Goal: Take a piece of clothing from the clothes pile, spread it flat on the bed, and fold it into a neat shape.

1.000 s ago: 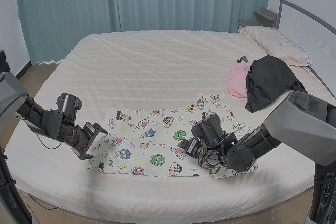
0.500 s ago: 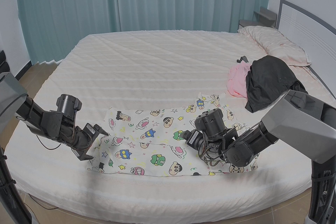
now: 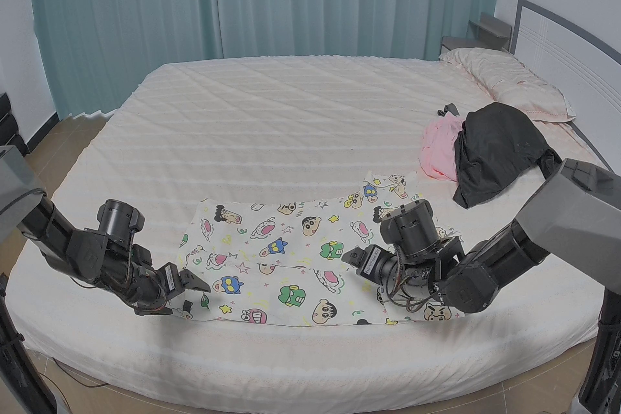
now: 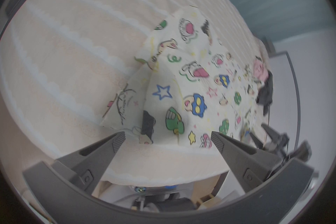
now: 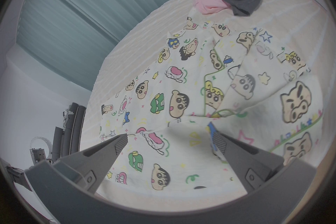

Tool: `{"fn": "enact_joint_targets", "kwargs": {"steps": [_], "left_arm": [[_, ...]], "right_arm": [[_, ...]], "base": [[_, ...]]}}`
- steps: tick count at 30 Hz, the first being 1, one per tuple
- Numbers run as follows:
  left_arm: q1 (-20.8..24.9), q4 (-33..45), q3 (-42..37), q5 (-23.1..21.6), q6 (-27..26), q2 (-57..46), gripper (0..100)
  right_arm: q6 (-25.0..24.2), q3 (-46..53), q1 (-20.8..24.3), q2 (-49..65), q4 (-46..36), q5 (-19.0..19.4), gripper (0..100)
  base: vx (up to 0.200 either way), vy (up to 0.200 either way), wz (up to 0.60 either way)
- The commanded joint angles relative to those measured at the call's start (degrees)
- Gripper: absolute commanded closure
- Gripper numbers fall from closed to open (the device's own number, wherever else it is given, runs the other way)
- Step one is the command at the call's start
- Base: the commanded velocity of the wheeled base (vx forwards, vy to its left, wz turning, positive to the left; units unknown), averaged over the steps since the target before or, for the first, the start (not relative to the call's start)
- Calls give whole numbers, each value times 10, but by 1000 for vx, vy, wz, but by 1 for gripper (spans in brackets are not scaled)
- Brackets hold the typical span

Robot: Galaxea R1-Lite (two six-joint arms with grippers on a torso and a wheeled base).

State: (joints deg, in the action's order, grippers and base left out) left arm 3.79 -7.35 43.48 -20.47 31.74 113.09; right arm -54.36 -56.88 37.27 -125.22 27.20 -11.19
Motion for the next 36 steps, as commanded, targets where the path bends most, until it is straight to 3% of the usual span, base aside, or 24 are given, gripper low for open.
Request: {"fn": "enact_joint_targets", "kwargs": {"steps": [1,9,10,15,18,33,34,36], "left_arm": [[-7,-72,-69,-33,-56,-34,0],[22,-178,-99,-10,-78,-29,0],[21,-175,-100,-4,-126,-9,0],[21,-180,-110,33,-161,24,0],[20,-193,-111,32,-182,43,0],[21,-244,-120,29,-185,70,0],[21,-244,-120,29,-185,70,100],[20,-245,-120,28,-181,69,100]], "right_arm": [[22,54,-18,44,0,-3,0],[41,71,-35,43,0,-6,0],[46,78,-40,39,0,-7,0],[61,79,-48,38,0,-6,0],[62,79,-55,36,0,-7,0],[62,80,-71,18,2,-7,0],[62,80,-72,18,2,-7,0],[62,79,-74,16,3,-7,0]], "base": [[0,0,0],[0,0,0],[0,0,0],[0,0,0],[0,0,0],[0,0,0],[0,0,0],[0,0,0]]}}
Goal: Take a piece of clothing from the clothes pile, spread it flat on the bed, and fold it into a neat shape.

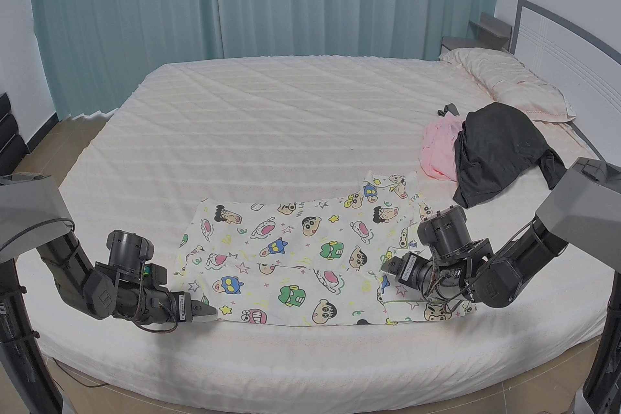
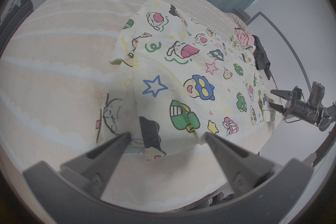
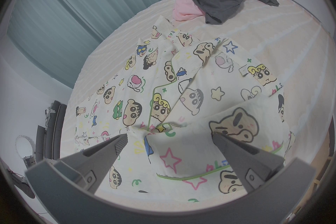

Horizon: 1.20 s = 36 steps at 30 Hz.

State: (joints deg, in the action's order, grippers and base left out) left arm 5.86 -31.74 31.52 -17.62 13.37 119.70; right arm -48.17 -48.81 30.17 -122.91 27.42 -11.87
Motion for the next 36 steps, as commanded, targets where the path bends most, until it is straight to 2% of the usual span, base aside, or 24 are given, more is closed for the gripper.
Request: {"fn": "enact_joint_targets", "kwargs": {"steps": [1,9,25,31,36], "left_arm": [[-1,-1,-1,-1,2,3,100],[-5,-1,-5,-27,2,-8,100],[-33,6,-34,-19,-5,-78,100],[-51,59,-47,12,-80,-106,100],[-55,64,-49,13,-85,-120,100]], "right_arm": [[0,-1,-4,-7,1,0,0],[0,-1,-6,-7,1,0,0],[6,3,-6,-13,0,-4,0],[13,7,-11,-18,0,-19,0],[14,6,-16,-20,0,-19,0]], "base": [[0,0,0],[0,0,0],[0,0,0],[0,0,0],[0,0,0]]}}
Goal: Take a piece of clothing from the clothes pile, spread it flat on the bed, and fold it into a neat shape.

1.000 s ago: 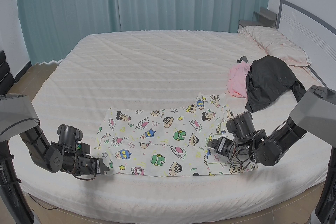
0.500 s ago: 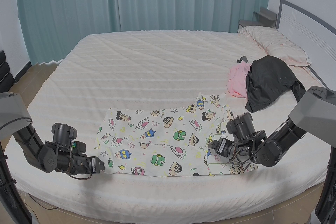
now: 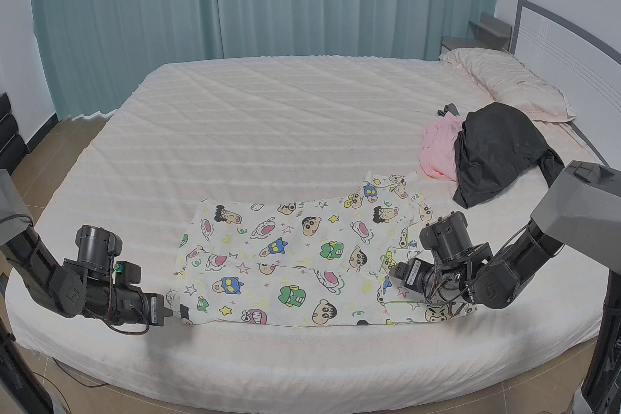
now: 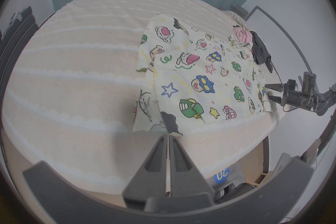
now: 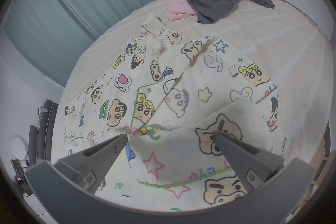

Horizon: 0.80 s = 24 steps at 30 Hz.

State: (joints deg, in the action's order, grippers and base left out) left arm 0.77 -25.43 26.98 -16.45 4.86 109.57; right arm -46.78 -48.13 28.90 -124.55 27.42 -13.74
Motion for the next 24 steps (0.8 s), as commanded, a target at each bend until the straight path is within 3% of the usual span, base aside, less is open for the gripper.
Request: {"fn": "enact_joint_targets", "kwargs": {"steps": [1,9,10,18,24], "left_arm": [[-3,1,-5,0,0,-19,100],[-2,-5,-6,-12,-1,-4,100],[-2,-5,-5,-14,-1,-2,0],[-2,-21,12,-69,0,37,0],[-3,-98,12,-97,8,90,0]], "right_arm": [[0,0,-3,-3,0,-1,0],[-1,1,-3,-3,0,-1,0],[-1,1,-3,-3,0,-1,0],[-2,1,-3,-3,1,-1,0],[-2,1,-3,-3,1,-1,0]], "base": [[0,0,0],[0,0,0],[0,0,0],[0,0,0],[0,0,0]]}}
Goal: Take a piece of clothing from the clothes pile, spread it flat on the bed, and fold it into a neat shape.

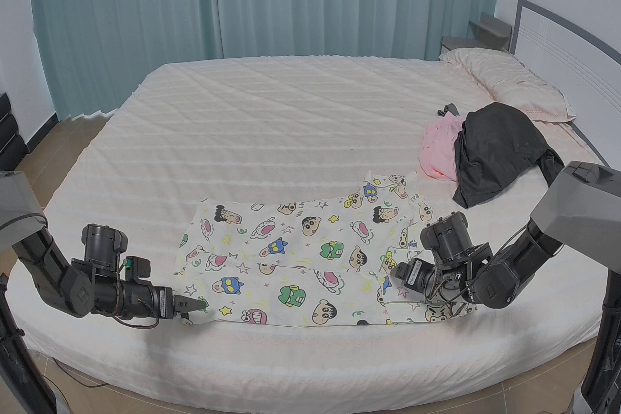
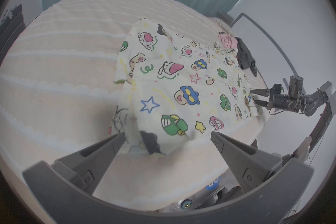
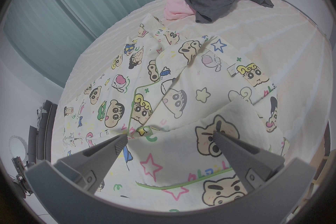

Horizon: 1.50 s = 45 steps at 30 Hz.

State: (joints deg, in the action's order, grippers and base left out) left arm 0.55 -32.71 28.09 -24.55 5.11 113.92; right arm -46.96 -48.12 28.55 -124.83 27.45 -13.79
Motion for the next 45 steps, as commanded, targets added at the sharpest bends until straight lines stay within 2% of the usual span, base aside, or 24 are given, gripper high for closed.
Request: {"fn": "enact_joint_targets", "kwargs": {"steps": [1,5,12,18,19,28,34,45], "left_arm": [[-1,-33,0,-24,9,50,0],[0,-42,0,-41,17,53,0],[0,-43,0,-43,16,63,0],[-13,-65,-1,-84,17,90,0],[-13,-68,-1,-84,17,95,100],[-29,-109,-27,-105,17,103,100],[-42,-126,-43,-104,16,97,100],[-43,-122,-79,-95,14,17,100]], "right_arm": [[-1,0,0,-1,1,0,0],[-1,0,0,0,1,0,0],[-2,0,0,0,4,0,0],[-3,0,-2,-1,4,0,0],[-3,0,-2,-1,4,0,0],[-3,0,-2,-1,4,1,0],[-3,0,-3,-2,4,0,0],[-3,0,-10,-2,4,0,0]], "base": [[0,0,0],[0,0,0],[0,0,0],[0,0,0],[0,0,0],[0,0,0],[0,0,0],[0,0,0]]}}
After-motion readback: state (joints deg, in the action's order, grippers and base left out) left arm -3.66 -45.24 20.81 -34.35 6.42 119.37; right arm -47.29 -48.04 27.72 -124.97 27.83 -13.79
